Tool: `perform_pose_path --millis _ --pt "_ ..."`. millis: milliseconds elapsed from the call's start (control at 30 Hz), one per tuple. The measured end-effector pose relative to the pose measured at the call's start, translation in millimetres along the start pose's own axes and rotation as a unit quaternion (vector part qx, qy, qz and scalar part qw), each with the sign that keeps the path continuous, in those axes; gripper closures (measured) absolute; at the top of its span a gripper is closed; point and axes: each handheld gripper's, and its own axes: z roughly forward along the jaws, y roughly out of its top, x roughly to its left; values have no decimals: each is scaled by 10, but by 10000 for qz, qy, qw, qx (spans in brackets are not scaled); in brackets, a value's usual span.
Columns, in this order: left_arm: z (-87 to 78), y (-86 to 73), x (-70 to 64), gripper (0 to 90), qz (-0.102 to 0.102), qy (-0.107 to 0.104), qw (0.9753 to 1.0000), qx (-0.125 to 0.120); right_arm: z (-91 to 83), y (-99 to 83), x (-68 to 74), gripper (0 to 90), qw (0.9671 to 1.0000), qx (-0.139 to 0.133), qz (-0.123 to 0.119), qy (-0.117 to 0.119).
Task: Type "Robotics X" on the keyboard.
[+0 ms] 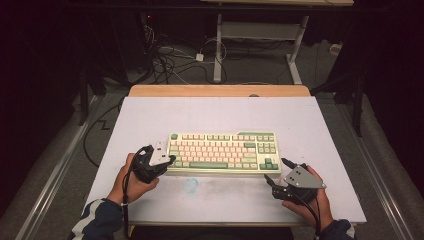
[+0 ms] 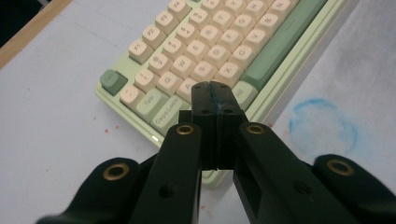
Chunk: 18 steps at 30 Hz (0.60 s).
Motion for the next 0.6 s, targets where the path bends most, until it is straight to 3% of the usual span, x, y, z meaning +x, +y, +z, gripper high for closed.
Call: perform_pose_path --millis 367,600 --pt "280 163 -129 869 44 -269 9996 60 38 -8 5 265 9999 84 -20 -84" --pt "438 145 -174 858 56 -386 9989 256 56 -17 14 268 9998 139 -60 -102"
